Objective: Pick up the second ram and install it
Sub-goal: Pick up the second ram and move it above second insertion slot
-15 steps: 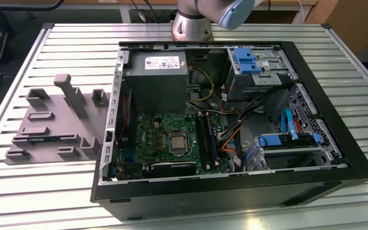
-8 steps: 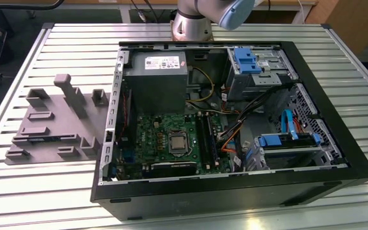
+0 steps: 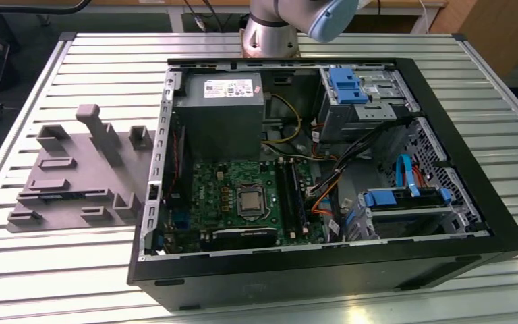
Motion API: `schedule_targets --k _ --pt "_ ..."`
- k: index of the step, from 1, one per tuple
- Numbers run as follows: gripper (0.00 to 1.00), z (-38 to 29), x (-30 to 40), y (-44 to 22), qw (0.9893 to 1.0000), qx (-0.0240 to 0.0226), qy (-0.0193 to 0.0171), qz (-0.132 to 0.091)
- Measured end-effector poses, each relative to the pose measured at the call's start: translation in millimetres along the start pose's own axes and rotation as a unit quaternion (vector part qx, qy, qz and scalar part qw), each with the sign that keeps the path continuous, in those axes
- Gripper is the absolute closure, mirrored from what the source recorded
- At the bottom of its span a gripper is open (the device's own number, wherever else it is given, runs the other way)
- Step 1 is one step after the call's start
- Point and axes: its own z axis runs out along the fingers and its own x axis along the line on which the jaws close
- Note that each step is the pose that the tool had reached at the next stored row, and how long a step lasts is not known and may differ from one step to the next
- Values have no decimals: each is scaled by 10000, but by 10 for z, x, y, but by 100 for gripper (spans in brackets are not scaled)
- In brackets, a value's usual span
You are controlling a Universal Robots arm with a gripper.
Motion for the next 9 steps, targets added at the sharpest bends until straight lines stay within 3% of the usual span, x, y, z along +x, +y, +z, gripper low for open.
schedule_targets --k 9 --pt "89 2 0 -1 9990 -5 16 -436"
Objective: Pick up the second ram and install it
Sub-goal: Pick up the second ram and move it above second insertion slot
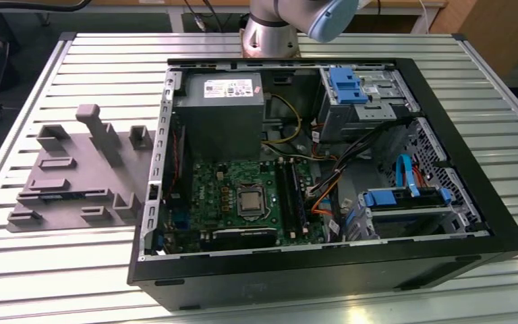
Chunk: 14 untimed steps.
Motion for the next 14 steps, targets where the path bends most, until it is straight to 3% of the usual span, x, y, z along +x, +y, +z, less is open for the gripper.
schedule_targets --k 7,10,14 --pt "89 3 1 0 9987 -6 19 -517" --pt "89 3 3 1 9972 -8 29 -754" --pt "89 5 4 1 9943 -11 40 -1063"
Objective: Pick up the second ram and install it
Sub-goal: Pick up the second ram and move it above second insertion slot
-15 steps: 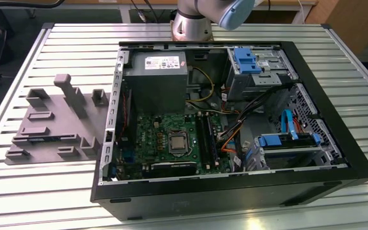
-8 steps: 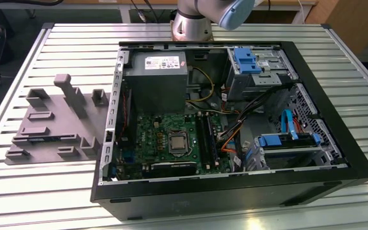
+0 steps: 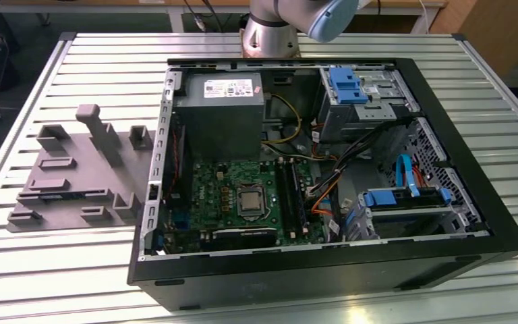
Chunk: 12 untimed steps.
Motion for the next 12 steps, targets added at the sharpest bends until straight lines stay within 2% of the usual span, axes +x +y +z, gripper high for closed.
schedule_targets --k 6,12 --pt "89 2 6 3 9992 -5 14 -407" --pt "89 3 15 8 9969 -9 29 -792"
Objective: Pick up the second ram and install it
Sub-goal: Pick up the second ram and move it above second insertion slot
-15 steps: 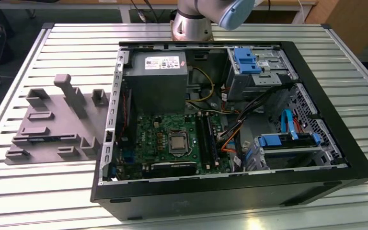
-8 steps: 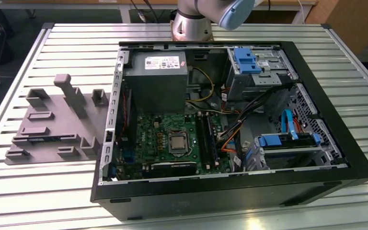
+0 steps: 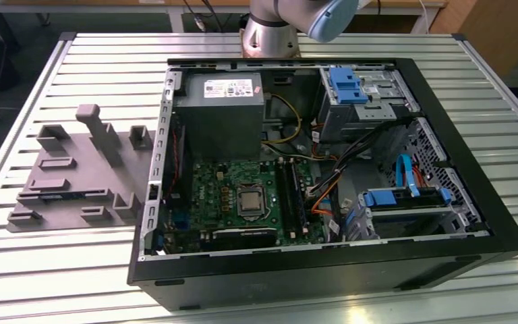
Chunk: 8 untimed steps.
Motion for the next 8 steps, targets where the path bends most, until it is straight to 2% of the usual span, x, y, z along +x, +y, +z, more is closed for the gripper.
schedule_targets --k 5,8 --pt "89 1 6 4 9994 -4 13 -334" --pt "89 3 8 6 9981 -7 24 -621"
